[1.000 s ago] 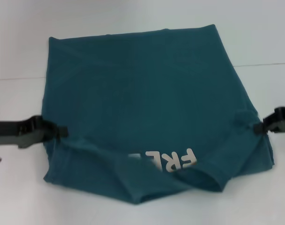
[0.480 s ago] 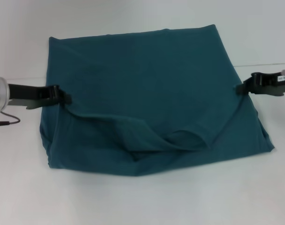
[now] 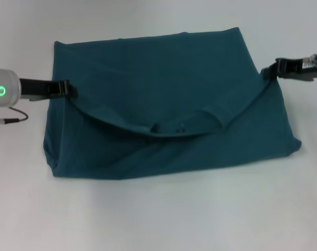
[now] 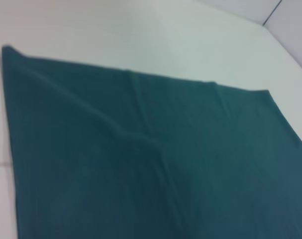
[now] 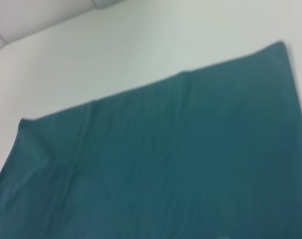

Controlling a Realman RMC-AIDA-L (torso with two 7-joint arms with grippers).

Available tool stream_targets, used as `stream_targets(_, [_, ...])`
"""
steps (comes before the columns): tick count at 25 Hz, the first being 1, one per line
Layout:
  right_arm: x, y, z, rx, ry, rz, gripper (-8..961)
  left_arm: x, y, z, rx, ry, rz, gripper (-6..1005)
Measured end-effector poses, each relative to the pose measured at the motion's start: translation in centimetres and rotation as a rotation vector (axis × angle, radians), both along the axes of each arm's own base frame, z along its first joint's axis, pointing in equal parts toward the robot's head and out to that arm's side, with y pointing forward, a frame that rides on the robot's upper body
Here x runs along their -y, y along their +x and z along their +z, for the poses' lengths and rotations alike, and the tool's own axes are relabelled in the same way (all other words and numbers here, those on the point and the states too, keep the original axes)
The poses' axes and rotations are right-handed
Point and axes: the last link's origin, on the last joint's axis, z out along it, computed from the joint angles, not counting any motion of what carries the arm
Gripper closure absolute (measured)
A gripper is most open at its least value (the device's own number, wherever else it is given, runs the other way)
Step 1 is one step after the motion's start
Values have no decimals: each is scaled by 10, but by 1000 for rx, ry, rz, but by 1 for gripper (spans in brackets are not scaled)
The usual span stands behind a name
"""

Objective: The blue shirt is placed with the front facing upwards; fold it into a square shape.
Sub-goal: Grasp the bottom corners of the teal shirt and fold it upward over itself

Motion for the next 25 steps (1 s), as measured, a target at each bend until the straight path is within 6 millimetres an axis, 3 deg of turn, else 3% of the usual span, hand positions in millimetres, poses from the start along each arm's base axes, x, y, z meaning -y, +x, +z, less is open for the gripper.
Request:
stream_targets(5, [-14, -10, 2, 35, 54, 27, 892, -10, 7, 5, -30, 46, -33, 966])
stream_targets(11, [-28, -14, -9, 106, 83, 46, 888, -21, 12, -2, -84, 84, -64, 967])
stream_targets(17, [-31, -7, -19, 139, 105, 32, 883, -27, 18, -8, -132, 115, -109, 967])
stream_targets(25, [-33, 2, -15, 152, 157, 6, 877, -37, 28, -8, -162, 159, -135, 967])
